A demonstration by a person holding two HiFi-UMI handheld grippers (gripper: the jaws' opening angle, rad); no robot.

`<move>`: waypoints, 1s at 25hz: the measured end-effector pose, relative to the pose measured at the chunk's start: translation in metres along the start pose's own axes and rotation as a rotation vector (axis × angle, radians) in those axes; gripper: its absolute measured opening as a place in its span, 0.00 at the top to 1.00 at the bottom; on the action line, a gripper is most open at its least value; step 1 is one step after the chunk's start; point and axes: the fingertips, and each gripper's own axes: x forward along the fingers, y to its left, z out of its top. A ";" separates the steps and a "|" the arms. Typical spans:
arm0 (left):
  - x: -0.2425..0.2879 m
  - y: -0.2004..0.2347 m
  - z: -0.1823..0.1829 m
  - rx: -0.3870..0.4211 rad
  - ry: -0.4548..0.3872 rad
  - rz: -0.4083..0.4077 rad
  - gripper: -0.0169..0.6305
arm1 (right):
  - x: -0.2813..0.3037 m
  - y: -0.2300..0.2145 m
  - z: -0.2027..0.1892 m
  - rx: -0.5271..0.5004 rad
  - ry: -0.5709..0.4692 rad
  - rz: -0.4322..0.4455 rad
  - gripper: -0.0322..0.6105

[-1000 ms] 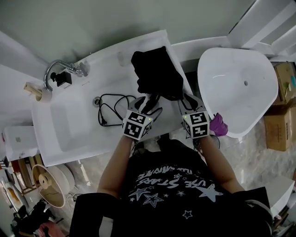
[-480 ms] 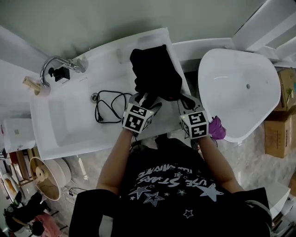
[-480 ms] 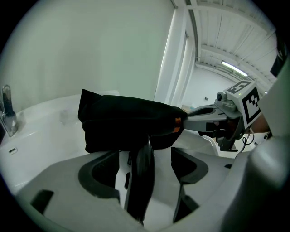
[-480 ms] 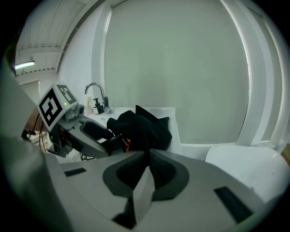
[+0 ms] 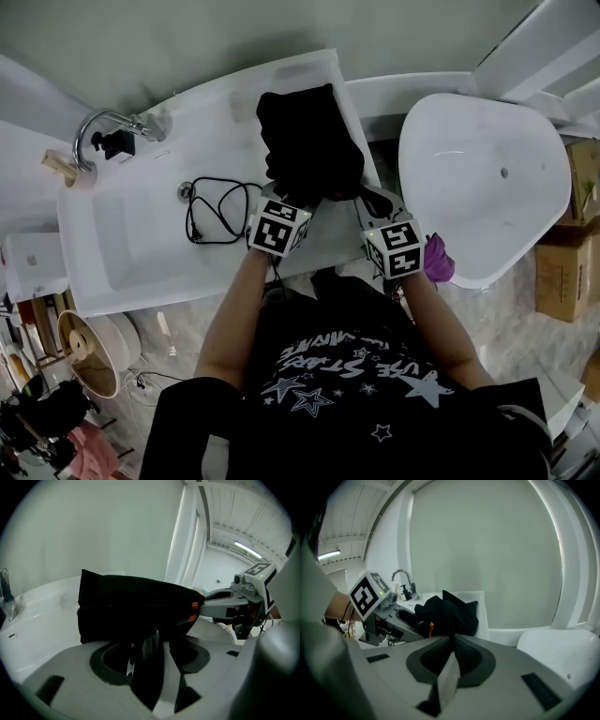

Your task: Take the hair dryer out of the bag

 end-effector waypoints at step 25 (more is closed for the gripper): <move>-0.010 -0.003 -0.015 0.190 0.049 -0.092 0.67 | -0.002 -0.010 0.009 0.065 -0.013 -0.009 0.91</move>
